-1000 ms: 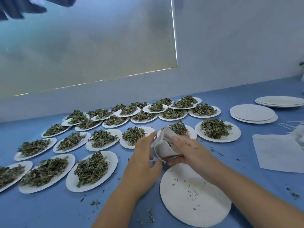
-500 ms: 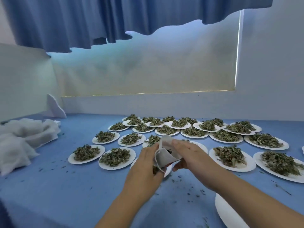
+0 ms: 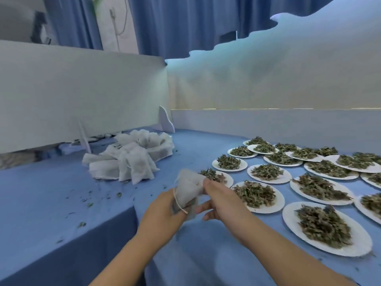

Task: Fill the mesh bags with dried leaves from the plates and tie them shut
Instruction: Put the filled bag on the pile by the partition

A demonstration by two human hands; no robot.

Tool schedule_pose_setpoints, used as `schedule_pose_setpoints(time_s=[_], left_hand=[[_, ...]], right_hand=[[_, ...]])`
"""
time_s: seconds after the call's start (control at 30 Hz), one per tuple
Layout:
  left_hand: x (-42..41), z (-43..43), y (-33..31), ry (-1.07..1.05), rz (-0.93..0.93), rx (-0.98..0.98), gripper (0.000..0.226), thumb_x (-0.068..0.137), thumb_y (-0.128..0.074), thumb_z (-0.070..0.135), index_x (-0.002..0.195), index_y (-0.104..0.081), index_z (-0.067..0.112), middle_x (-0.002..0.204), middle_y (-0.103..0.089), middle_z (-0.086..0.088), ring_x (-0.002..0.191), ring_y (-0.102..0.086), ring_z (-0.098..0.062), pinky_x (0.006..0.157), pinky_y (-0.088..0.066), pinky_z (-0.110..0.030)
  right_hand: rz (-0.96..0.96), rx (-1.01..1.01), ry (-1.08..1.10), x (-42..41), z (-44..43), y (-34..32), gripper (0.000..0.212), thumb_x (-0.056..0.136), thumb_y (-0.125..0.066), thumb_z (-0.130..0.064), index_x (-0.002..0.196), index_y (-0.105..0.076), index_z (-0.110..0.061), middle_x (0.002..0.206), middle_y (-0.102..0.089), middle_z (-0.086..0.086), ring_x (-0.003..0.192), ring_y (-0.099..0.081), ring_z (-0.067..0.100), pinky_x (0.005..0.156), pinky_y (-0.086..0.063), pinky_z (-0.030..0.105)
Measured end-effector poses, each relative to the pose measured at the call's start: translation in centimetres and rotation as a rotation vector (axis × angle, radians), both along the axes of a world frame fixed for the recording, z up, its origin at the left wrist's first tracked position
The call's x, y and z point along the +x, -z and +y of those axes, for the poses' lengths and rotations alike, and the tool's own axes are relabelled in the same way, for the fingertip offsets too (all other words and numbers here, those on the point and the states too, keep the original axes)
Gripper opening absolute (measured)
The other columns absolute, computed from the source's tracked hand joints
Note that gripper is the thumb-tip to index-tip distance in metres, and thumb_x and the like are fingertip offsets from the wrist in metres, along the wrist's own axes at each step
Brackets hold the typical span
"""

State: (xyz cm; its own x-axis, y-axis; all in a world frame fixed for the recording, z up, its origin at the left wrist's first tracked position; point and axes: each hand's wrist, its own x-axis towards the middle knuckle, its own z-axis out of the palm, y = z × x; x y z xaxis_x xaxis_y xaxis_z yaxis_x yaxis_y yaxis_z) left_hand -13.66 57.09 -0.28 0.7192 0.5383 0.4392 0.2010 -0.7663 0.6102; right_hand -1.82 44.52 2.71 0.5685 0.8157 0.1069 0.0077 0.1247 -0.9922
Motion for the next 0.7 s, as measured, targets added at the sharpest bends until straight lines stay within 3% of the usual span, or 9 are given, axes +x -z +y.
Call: schedule_pose_setpoints(time_s=[0.13,0.2,0.3,0.43,0.53,0.7], left_hand=[[-0.3,6.9,0.3,-0.207,-0.008,-0.098,0.008,0.082,-0.063,0.034,0.084,-0.055,0.037,0.074,-0.061,0.015,0.068,-0.056,0.001,0.057,-0.040,-0.022],[0.4,10.3,0.2,-0.284,-0.038,-0.163,0.013,0.083,-0.062,0.030,0.075,-0.052,0.028,0.066,-0.055,0.010,0.059,-0.050,-0.002,0.052,-0.034,-0.023],[2.1,14.8,0.5,-0.339,-0.014,-0.191,0.019,0.088,-0.054,0.027,0.081,-0.052,0.008,0.073,-0.054,0.000,0.063,-0.044,-0.011,0.055,-0.034,-0.026],[4.8,19.0,1.1,-0.406,0.012,-0.190,0.017,0.089,-0.050,0.023,0.080,-0.049,0.008,0.075,-0.050,-0.004,0.062,-0.039,-0.012,0.053,-0.031,-0.026],[6.5,21.4,2.0,-0.469,-0.024,-0.225,0.021,0.087,-0.051,0.020,0.072,-0.042,0.009,0.067,-0.046,-0.003,0.058,-0.036,-0.013,0.049,-0.029,-0.026],[8.2,24.4,3.4,-0.523,-0.041,-0.235,0.031,0.089,-0.051,0.018,0.063,-0.036,0.012,0.059,-0.040,-0.001,0.056,-0.034,-0.016,0.049,-0.027,-0.029]], right_hand=[[0.082,-0.069,0.028,1.1,4.4,1.6,0.030,0.096,-0.049,-0.043,0.105,-0.064,-0.019,0.104,-0.068,0.003,0.064,-0.065,0.019,0.056,-0.051,0.029],[0.173,-0.052,0.025,2.0,6.0,2.2,0.038,0.096,-0.049,-0.045,0.105,-0.065,-0.011,0.091,-0.070,0.005,0.062,-0.064,0.021,0.055,-0.049,0.029],[0.336,-0.005,0.043,3.3,7.4,3.2,0.044,0.094,-0.049,-0.043,0.101,-0.065,-0.002,0.071,-0.065,0.008,0.055,-0.059,0.020,0.052,-0.045,0.028],[0.513,0.074,0.031,4.5,7.3,4.3,0.046,0.083,-0.055,-0.047,0.089,-0.068,-0.004,0.064,-0.059,0.007,0.049,-0.051,0.016,0.046,-0.041,0.026],[0.508,0.066,0.000,4.6,7.3,4.5,0.044,0.075,-0.057,-0.047,0.076,-0.072,-0.006,0.063,-0.057,0.008,0.048,-0.048,0.016,0.045,-0.041,0.025],[0.531,0.069,-0.036,4.9,8.0,4.5,0.044,0.075,-0.056,-0.048,0.074,-0.074,-0.007,0.063,-0.056,0.007,0.050,-0.047,0.016,0.050,-0.039,0.026]])
